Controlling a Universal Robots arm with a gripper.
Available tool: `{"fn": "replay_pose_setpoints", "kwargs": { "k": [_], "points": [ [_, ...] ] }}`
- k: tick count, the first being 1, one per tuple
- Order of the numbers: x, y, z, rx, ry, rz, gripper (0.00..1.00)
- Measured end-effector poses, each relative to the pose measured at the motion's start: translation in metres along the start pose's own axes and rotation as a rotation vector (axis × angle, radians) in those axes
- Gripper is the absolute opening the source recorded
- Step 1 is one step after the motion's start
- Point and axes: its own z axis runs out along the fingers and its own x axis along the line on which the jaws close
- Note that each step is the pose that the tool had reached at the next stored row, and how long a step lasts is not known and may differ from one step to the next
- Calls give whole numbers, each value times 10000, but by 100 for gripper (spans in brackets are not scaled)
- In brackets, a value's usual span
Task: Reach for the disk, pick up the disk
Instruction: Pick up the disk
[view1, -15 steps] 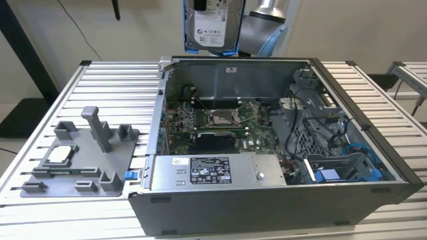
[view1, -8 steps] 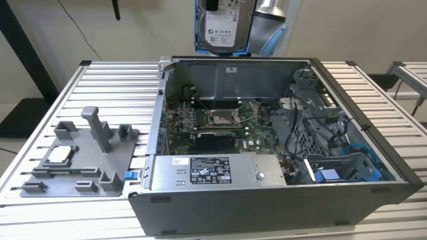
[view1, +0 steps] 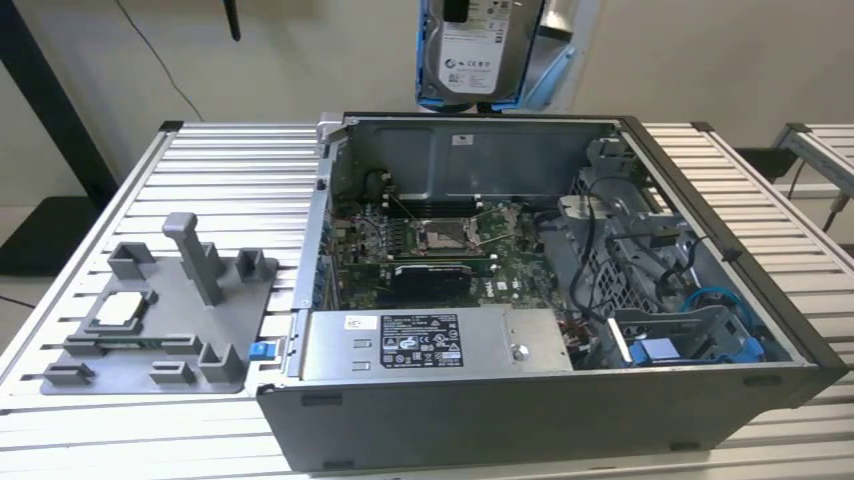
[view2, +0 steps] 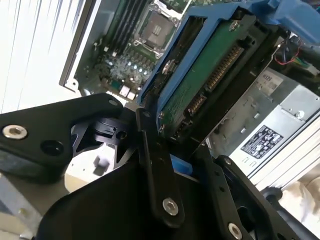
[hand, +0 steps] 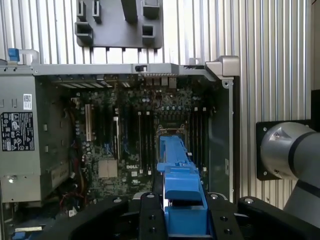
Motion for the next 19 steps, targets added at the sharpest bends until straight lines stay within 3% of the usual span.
{"fn": "replay_pose_setpoints", "kwargs": {
  "k": [14,19],
  "points": [
    [-31,-551,-7,0,-1,1,0],
    [-40,-704,-9,-8,1,-88,0]
  ]
}}
